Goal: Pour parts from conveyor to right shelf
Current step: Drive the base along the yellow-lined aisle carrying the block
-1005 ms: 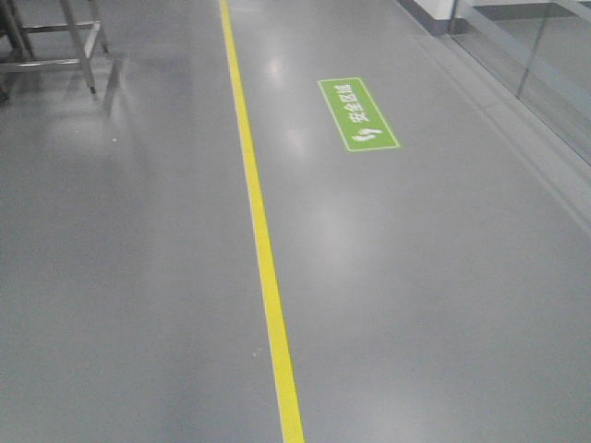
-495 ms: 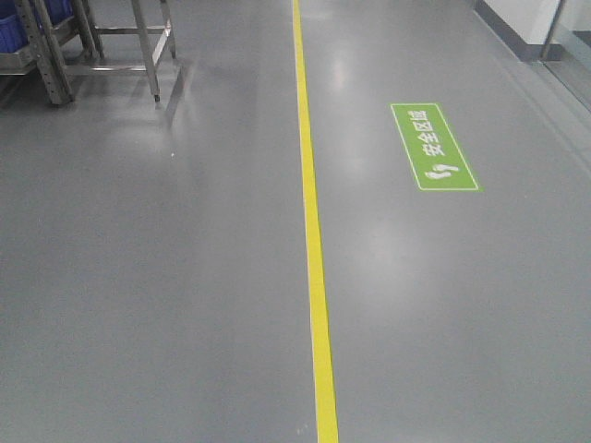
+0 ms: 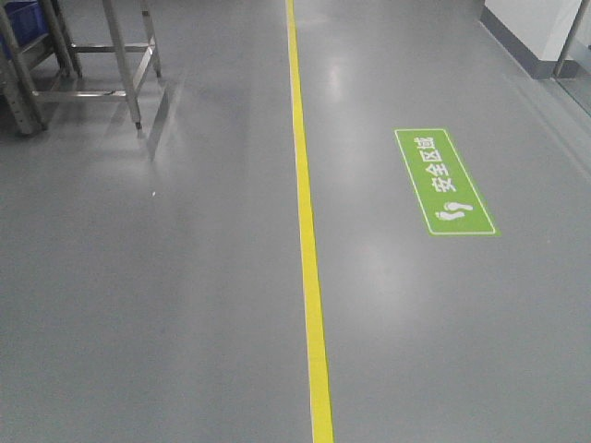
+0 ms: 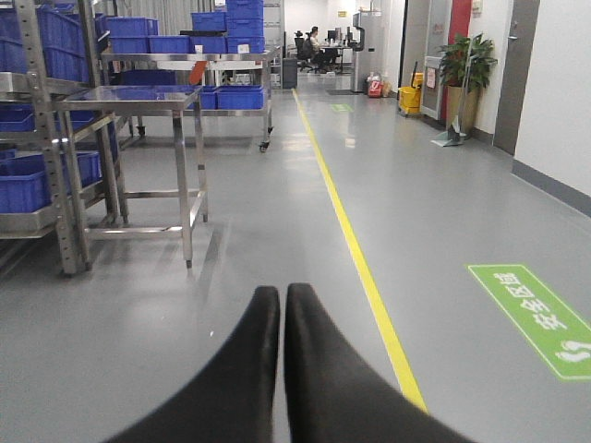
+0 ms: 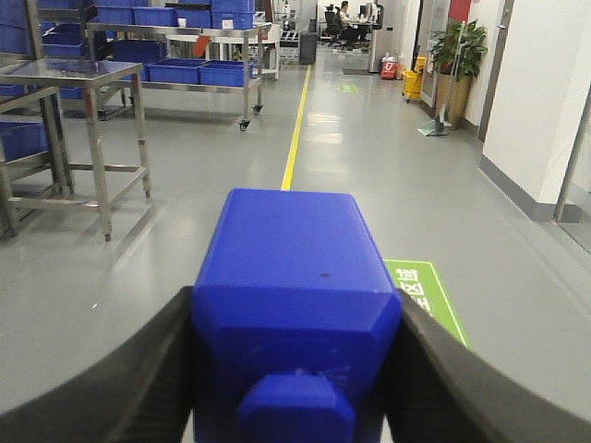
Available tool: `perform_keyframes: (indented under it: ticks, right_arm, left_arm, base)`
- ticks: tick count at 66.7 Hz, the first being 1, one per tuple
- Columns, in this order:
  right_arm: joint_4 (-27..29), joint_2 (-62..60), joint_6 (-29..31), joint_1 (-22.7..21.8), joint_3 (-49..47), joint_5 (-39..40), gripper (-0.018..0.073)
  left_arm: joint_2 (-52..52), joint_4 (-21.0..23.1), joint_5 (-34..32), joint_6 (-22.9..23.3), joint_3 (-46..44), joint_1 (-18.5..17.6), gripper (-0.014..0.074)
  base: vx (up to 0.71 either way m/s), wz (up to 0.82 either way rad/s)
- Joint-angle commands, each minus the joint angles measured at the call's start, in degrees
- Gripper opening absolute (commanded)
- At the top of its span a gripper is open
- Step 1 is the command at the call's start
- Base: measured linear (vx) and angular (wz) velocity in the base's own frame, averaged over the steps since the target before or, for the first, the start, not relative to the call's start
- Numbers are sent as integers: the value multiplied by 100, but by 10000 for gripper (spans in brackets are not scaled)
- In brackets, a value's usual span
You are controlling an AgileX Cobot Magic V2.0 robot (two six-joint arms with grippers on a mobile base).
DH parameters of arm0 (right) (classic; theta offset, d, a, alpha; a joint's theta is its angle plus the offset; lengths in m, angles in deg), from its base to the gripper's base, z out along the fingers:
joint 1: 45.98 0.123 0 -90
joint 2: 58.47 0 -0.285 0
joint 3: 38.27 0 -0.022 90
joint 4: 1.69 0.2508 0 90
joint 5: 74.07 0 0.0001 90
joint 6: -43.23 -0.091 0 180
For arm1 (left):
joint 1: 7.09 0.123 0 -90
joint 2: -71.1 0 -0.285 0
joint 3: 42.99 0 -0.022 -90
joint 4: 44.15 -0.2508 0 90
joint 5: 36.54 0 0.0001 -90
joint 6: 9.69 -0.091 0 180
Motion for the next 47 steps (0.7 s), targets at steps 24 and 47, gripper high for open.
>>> perform_keyframes:
  ticks: [24, 47]
  right_arm:
    - [-14, 73, 3, 10, -148, 489, -2]
    - [-14, 73, 3, 10, -148, 496, -2]
  left_arm:
    - [-33, 35, -413, 42, -112, -32, -6]
    - [-33, 35, -413, 42, -112, -32, -6]
  base:
    - [68, -5]
    - [76, 4]
